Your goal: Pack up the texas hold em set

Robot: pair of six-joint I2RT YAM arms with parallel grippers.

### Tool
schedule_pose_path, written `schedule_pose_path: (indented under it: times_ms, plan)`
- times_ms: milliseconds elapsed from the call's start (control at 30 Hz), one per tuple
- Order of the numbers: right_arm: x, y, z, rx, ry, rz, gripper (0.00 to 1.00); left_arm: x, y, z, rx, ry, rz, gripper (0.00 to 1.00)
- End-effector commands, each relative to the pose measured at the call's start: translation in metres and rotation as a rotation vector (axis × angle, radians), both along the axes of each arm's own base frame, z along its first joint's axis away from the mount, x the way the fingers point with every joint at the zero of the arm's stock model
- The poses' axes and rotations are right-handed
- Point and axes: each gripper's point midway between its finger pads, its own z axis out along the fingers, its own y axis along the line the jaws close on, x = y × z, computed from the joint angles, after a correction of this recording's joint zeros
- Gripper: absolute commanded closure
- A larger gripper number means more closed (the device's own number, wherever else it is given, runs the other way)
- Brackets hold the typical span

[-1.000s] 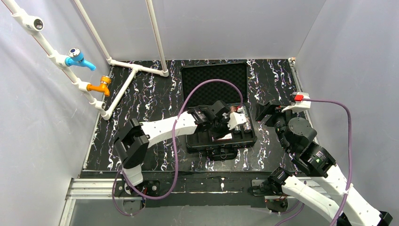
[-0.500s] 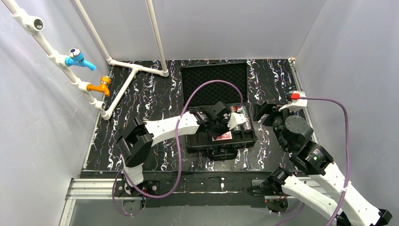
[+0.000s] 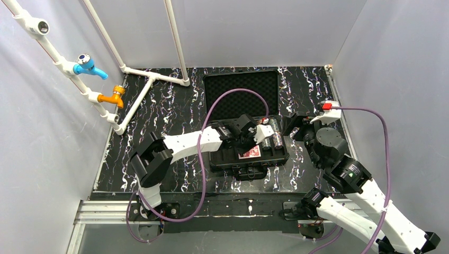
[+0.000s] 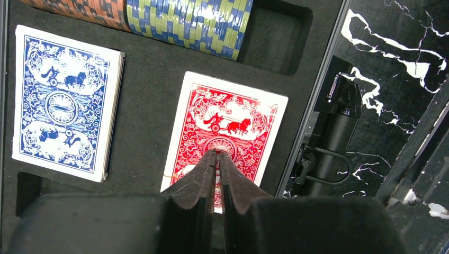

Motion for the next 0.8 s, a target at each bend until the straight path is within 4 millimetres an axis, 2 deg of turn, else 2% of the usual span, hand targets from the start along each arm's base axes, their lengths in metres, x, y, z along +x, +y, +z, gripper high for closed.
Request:
schedule_pose_path:
  times_ms: [0, 167, 333, 533, 767]
  plan:
    - [0.003, 0.004, 0.015, 0.041, -0.036, 0.004, 0.13, -0.02, 0.02, -0.04, 0.051, 0.111, 0.038, 0.95]
    - [0.004, 0.007, 0.011, 0.041, -0.025, 0.009, 0.13, -0.029, 0.026, -0.052, 0.043, 0.138, 0.066, 0.96]
    - [0.007, 0.01, 0.012, 0.041, -0.022, 0.012, 0.13, -0.024, 0.025, -0.037, 0.014, 0.101, 0.072, 0.93]
    - [0.009, 0.012, 0.018, 0.038, -0.03, 0.012, 0.13, -0.015, 0.022, 0.0, -0.06, 0.027, 0.085, 0.77]
    - [0.015, 0.014, 0.03, 0.013, -0.057, 0.007, 0.13, -0.013, 0.038, 0.04, -0.149, -0.061, 0.146, 0.47]
